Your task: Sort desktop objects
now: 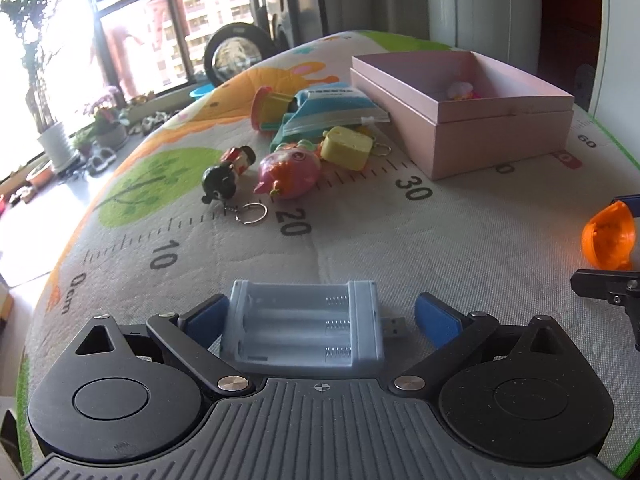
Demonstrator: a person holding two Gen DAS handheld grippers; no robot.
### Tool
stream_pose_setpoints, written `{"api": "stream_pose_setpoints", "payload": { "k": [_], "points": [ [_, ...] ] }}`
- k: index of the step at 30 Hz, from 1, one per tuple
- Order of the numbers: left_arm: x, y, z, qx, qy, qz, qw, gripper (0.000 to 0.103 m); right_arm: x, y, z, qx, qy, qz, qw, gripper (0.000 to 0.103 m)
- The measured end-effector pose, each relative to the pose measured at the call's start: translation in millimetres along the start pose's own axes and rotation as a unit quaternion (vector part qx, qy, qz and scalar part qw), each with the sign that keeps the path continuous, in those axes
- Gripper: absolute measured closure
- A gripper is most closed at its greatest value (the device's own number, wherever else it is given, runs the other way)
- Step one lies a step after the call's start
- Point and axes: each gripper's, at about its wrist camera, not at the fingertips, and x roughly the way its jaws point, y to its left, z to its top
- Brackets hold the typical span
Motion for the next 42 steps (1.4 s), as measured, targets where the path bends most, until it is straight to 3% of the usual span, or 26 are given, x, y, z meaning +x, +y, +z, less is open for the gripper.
{"api": "stream_pose_setpoints", "payload": {
  "k": [3, 7, 15, 18, 23, 25, 28, 29, 33, 38, 42],
  "points": [
    [-1, -1, 0, 0.002, 0.000, 0.000, 1.0000, 0.003, 3, -5, 2, 0.015, 0.010, 0.016, 1.000, 0.016],
    [-8, -2, -4, 0.002, 0.000, -0.013, 0.9999, 0.009, 0, -5, 5, 0.014, 0.010, 0.024, 1.000, 0.046],
    [-41, -12, 3, 0.007, -0.043, -0.051, 0.9978, 0.009, -32, -10, 20, -0.003, -0.018, 0.045, 0.999, 0.045],
    [-65, -17, 32, 0.016, -0.098, -0.063, 0.9930, 0.009, -66, -25, 51, -0.011, -0.080, 0.038, 0.996, 0.046],
    [-70, -49, 97, 0.087, -0.182, -0.069, 0.9770, 0.009, -101, -54, 109, -0.020, -0.169, -0.003, 0.985, 0.045],
    [-55, -62, 124, 0.105, -0.201, -0.071, 0.9714, 0.009, -98, -68, 130, -0.011, -0.180, -0.022, 0.983, 0.045],
    [-24, -74, 159, 0.118, -0.216, -0.136, 0.9596, 0.006, -80, -93, 157, 0.034, -0.167, -0.026, 0.985, 0.045],
    [-13, -77, 166, 0.112, -0.213, -0.148, 0.9593, 0.006, -72, -100, 163, 0.048, -0.160, -0.023, 0.986, 0.045],
    [8, -70, 163, 0.084, -0.198, -0.140, 0.9666, 0.002, -37, -114, 179, 0.068, -0.128, -0.011, 0.989, 0.045],
    [4, -41, 114, 0.063, -0.172, -0.091, 0.9790, 0.000, 19, -108, 199, 0.074, -0.089, 0.005, 0.993, 0.045],
    [6, -15, 74, 0.033, -0.129, -0.055, 0.9895, 0.000, 56, -101, 212, 0.076, -0.069, -0.018, 0.995, 0.039]
  ]
}}
